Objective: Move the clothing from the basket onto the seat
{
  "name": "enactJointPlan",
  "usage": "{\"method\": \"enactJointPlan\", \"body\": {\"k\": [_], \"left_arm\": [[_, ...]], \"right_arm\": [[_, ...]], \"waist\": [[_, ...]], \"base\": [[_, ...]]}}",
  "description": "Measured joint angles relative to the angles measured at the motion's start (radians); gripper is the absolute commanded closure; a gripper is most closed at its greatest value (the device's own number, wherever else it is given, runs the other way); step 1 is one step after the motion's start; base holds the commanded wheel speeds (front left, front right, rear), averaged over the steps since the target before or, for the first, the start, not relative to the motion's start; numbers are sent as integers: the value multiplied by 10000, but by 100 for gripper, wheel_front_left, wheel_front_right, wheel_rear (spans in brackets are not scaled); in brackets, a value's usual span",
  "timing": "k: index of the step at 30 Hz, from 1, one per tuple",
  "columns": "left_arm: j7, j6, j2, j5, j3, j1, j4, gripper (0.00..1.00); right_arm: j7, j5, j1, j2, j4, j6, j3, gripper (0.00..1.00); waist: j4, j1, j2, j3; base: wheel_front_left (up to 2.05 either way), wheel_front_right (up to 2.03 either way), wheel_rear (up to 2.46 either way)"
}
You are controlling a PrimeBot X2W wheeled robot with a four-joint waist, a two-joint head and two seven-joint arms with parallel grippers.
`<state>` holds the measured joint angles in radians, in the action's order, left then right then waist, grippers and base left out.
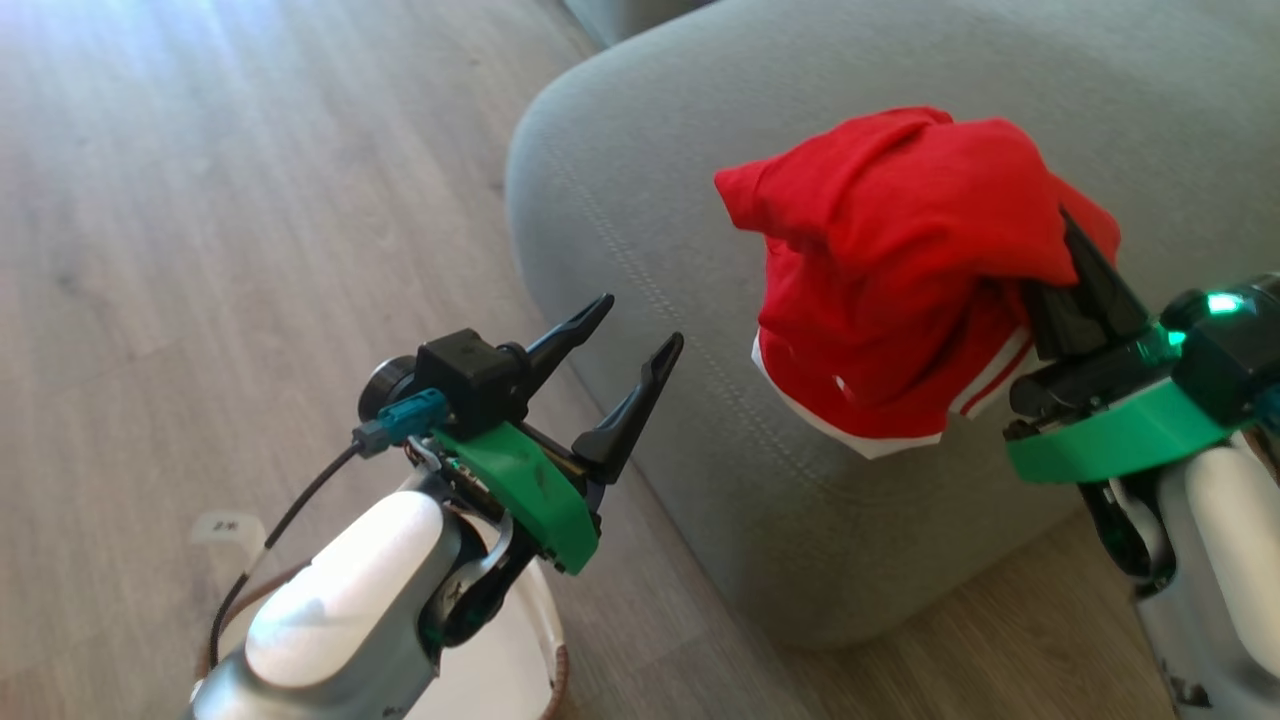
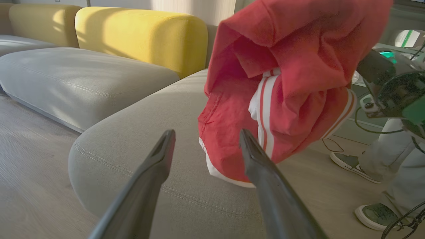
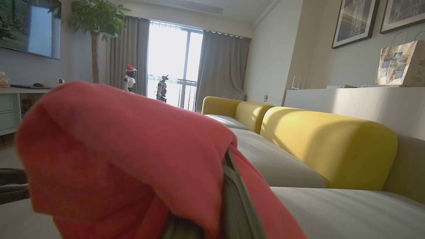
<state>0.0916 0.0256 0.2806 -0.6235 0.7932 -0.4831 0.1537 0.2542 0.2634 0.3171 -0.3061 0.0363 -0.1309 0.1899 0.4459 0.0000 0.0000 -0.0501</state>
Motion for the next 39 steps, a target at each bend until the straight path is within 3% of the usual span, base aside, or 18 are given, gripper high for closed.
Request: {"method": "enactJointPlan", "body": {"k": [6, 14, 20, 39], "left_arm": [[67, -13, 27, 59, 15, -38, 0, 0], [52, -40, 86, 136, 81, -213, -19, 0], [-123, 12, 178, 228, 123, -593, -198, 0], [-915, 272, 554, 679, 334, -2171, -665, 0]], "right_arm": [[0, -84, -298, 35, -217, 0, -226, 100], [-10, -84, -104, 84, -291, 0, -351, 100], [-270, -173, 1078, -474, -13, -2, -552, 100], [-27, 1076, 5745, -1912, 3649, -2, -851, 100]], "waist": [[467, 0, 0, -238], [474, 0, 0, -685], [228, 0, 0, -1179], [-935, 1, 0, -3729]], "base": [[0, 0, 0], [0, 0, 0], [0, 0, 0], [0, 0, 0]]}}
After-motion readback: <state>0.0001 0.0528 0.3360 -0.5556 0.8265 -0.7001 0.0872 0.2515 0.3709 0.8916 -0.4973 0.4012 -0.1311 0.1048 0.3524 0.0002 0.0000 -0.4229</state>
